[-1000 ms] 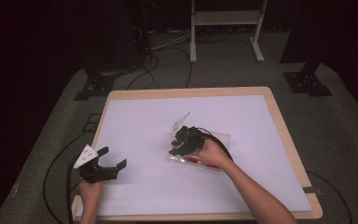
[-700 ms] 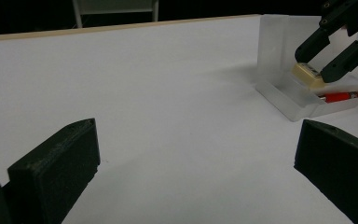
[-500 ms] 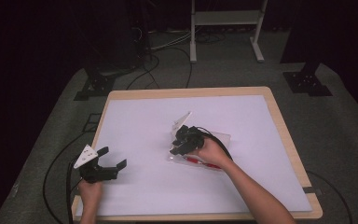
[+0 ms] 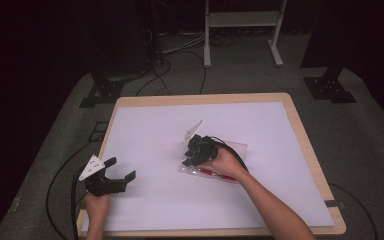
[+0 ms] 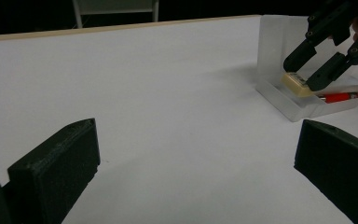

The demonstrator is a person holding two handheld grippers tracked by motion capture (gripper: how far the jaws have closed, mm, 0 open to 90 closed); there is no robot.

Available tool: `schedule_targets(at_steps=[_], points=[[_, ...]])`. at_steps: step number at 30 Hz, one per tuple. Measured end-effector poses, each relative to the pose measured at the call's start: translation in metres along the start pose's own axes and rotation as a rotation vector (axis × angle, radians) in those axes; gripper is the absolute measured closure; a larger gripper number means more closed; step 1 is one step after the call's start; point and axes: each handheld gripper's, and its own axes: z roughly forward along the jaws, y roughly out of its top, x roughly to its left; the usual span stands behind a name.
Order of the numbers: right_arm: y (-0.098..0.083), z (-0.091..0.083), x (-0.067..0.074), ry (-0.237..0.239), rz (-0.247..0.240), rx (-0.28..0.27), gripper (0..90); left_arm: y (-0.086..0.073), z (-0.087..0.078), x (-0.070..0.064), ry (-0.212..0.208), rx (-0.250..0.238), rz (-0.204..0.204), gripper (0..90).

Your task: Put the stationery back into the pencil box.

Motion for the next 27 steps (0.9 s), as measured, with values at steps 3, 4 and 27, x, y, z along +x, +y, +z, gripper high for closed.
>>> schedule_targets(at_steps=[3,4,27], points=[[0.0,0.001,-0.001,0.002,0.002,0.004,58.7,0.0,0.0,0.0,0.001,-0.001,0.0,0.0],[-0.001,0.002,-0.001,0.003,0.003,0.004,58.7,0.0,0.0,0.0,0.0,0.0,-0.001,0.0],[-0.004,0.011,-0.007,0.027,0.014,0.024,58.6,0.0,0.001,0.001,0.002,0.004,-0.004,0.0]])
